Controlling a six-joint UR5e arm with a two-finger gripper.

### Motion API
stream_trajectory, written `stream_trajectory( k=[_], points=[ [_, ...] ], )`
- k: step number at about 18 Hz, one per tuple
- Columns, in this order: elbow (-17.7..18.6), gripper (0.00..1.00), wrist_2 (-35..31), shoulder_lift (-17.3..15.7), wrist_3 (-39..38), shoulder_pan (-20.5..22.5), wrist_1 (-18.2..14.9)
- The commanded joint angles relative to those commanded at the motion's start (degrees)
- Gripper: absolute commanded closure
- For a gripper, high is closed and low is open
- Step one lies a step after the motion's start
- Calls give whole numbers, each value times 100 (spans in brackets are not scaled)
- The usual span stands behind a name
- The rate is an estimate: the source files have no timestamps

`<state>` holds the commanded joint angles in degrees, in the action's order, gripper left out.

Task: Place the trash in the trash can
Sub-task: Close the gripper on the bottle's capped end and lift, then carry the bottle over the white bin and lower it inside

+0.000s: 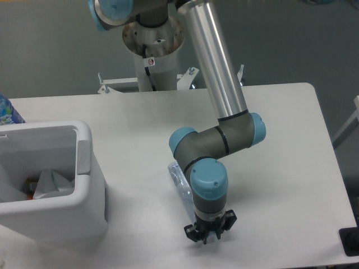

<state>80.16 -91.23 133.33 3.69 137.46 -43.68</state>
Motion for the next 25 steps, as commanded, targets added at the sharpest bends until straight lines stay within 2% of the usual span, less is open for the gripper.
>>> stream_trajectory(
  k=[3,8,13,14,16,18,20,23,25],
  points=[
    [0,68,-9,-35,0,0,0],
    [-44,68,9,-88,18,35,0],
    [-105,75,35,-351,26,61,9],
    [-192,75,53,-534,9,149,17],
    [-482,75,288,-685,-35,325,18],
    [-711,75,719,-947,-114,369,18],
    [-878,75,852,-1203,-149,422,79],
    [-1045,75,853,-1475,-158,334,254],
    [-1229,75,853,-1547,-272,142,264]
  ],
)
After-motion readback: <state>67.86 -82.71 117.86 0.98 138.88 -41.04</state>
